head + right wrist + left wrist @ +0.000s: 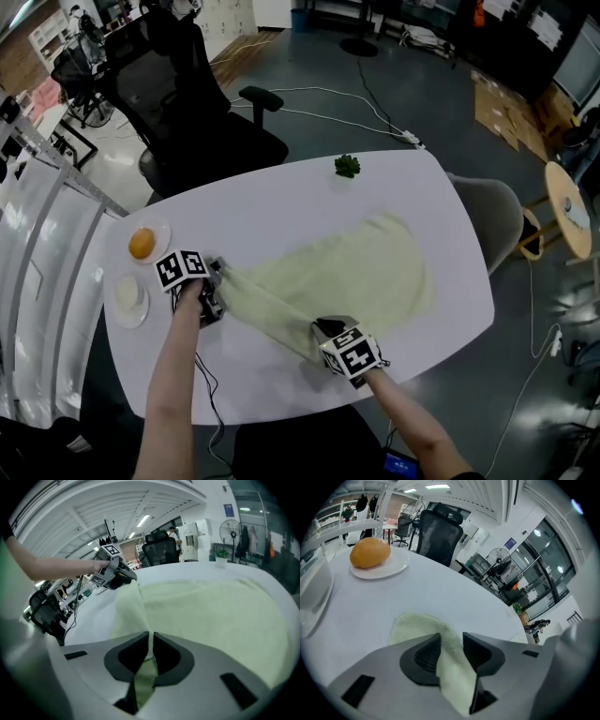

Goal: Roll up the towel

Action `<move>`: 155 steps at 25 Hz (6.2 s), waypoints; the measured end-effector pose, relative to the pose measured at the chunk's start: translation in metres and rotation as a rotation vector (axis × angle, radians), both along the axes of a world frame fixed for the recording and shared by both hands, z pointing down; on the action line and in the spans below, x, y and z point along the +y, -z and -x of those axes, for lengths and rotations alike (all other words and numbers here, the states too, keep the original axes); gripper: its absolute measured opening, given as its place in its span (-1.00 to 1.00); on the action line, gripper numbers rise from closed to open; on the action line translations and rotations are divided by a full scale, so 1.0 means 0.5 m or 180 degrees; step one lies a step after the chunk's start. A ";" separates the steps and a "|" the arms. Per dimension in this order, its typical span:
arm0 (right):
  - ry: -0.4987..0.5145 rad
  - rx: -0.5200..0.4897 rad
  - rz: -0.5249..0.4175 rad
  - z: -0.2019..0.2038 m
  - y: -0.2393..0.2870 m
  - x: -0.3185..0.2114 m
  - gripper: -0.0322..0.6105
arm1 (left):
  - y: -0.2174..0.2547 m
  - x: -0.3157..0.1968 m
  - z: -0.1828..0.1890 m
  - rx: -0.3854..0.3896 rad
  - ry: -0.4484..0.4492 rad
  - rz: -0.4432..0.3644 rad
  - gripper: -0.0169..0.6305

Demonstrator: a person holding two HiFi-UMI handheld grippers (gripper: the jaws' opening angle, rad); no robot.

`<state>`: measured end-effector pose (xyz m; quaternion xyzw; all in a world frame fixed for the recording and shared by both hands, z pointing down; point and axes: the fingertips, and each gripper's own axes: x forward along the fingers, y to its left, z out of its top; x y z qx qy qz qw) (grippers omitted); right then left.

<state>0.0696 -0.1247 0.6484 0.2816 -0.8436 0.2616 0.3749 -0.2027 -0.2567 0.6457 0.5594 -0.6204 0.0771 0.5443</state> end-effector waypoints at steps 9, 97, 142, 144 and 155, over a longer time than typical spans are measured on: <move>0.0102 0.0253 -0.0469 -0.026 0.053 -0.011 -0.33 | 0.112 -0.016 -0.007 0.0134 -0.0106 -0.0582 0.08; 0.0338 -0.0319 -0.0225 0.001 0.107 0.090 -0.79 | 0.104 0.004 0.032 0.0036 0.0235 -0.0179 -0.84; 0.0571 0.0225 -0.0786 -0.007 0.112 0.093 -0.06 | 0.063 0.110 0.011 0.0633 0.0489 -0.0410 -0.16; 0.0617 0.0286 -0.0792 0.002 0.099 0.104 -0.06 | 0.049 0.105 -0.003 0.0650 0.0455 -0.0375 -0.17; 0.0681 0.0771 -0.0822 -0.014 0.010 0.113 -0.32 | -0.019 0.081 -0.036 0.0465 0.0582 -0.0119 -0.58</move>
